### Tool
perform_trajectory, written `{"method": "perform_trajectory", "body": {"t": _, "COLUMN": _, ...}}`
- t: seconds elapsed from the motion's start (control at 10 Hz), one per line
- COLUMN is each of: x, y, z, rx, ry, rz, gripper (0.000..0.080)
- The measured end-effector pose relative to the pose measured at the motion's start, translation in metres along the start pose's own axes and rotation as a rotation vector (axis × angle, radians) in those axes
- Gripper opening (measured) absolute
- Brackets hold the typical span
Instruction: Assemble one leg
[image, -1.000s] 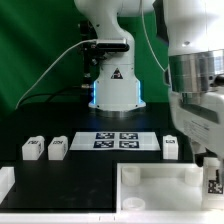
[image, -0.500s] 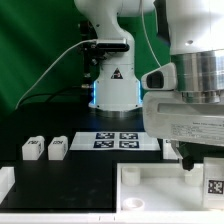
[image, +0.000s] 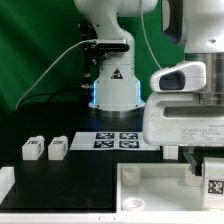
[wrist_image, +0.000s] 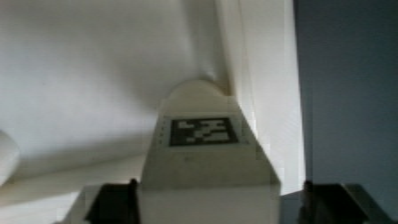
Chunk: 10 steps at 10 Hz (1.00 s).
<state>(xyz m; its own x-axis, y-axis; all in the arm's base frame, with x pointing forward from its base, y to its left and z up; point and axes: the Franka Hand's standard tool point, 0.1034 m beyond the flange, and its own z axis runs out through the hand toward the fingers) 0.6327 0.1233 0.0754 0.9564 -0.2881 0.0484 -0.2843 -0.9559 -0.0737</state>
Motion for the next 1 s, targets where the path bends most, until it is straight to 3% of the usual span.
{"method": "perform_trajectory", "body": {"t": 0.1, "x": 0.0003, "y": 0.0032, "z": 0.0008, "rx": -0.003, "ry": -0.001, "rz": 0.106, "gripper": 0.0297}}
{"method": "perform_trajectory", "body": {"t": 0.3, "x": 0.0032, "y": 0.0076, "z": 0.0, "rx": 0.002, "ry": -0.001, "rz": 0.351, "gripper": 0.0297}}
{"method": "perform_trajectory", "body": {"t": 0.6, "x": 0.0, "y": 0.0086, "z": 0.0021, "rx": 0.015, "ry": -0.022, "rz": 0.973, "gripper": 0.0295}}
{"method": "perform_trajectory", "body": {"t": 0.8, "x": -0.0007, "y": 0.0071, "z": 0.003, "rx": 0.074, "ry": -0.065, "rz": 1.386, "gripper": 0.0294}}
{"method": "perform_trajectory", "body": {"t": 1.0, "x": -0.0009, "y": 0.0047, "z": 0.0026, "rx": 0.086, "ry": -0.095, "rz": 1.639, "gripper": 0.0294}}
